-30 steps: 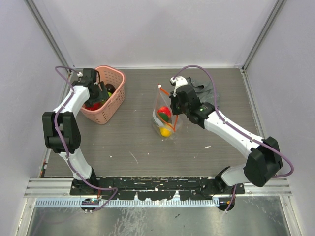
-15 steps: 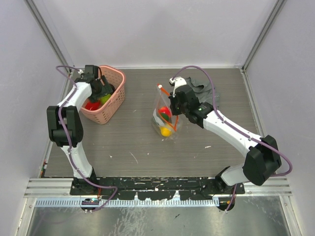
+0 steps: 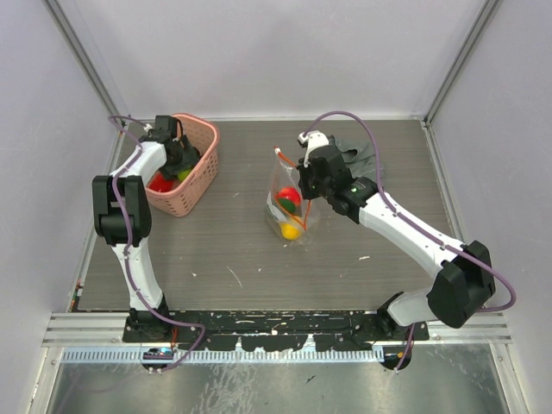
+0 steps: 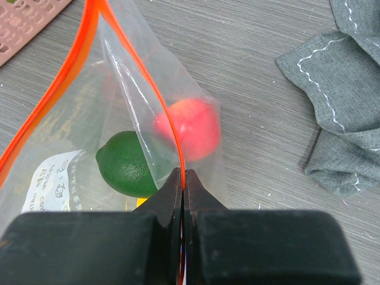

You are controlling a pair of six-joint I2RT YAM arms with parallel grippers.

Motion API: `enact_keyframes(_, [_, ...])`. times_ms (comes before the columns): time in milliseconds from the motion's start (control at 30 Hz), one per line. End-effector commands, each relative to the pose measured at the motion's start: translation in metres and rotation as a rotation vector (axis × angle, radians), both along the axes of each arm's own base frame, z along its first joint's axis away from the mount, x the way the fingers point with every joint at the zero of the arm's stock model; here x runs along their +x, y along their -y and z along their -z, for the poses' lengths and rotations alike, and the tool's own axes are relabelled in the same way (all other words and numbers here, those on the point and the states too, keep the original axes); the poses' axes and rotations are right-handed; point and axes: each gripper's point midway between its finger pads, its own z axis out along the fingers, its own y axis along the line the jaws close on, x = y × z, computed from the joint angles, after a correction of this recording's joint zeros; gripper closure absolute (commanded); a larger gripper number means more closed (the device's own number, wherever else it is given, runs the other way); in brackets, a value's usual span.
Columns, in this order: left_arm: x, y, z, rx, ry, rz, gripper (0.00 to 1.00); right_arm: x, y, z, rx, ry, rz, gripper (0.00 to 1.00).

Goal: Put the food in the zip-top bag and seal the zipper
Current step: Pick up the fake fruit from the bin.

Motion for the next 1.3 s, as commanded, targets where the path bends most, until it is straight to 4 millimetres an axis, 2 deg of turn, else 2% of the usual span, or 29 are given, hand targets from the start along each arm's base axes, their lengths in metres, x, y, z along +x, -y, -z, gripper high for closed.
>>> enact_keyframes(0, [0.019, -0.003, -0.015, 0.009, 0.077, 0.025, 0.47, 0.001, -0.001, -0.058, 0.081, 0.114, -0.008, 0.98])
enact_keyframes(167, [0.014, -0.003, -0.023, 0.016, 0.093, 0.044, 0.63, -0.003, -0.002, -0.069, 0.106, 0.122, -0.02, 0.97])
enact_keyframes(533, [-0.012, 0.001, -0.086, -0.002, 0.229, 0.059, 0.7, 0.002, 0.013, -0.091, 0.048, 0.171, 0.025, 0.98])
enact_keyframes(733, [-0.031, 0.009, -0.108, -0.045, 0.281, 0.068, 0.72, 0.005, 0.024, -0.092, 0.025, 0.19, 0.084, 0.99])
enact_keyframes(1000, [-0.058, 0.037, -0.142, -0.171, 0.357, 0.136, 0.73, 0.011, 0.024, -0.085, 0.041, 0.188, 0.126, 0.99])
enact_keyframes(1167, [-0.079, 0.052, -0.175, -0.223, 0.435, 0.18, 0.73, 0.015, 0.024, -0.088, 0.05, 0.2, 0.141, 0.99])
enact_keyframes(1267, [-0.095, 0.069, -0.195, -0.251, 0.484, 0.225, 0.72, 0.015, 0.021, -0.087, 0.062, 0.198, 0.141, 1.0])
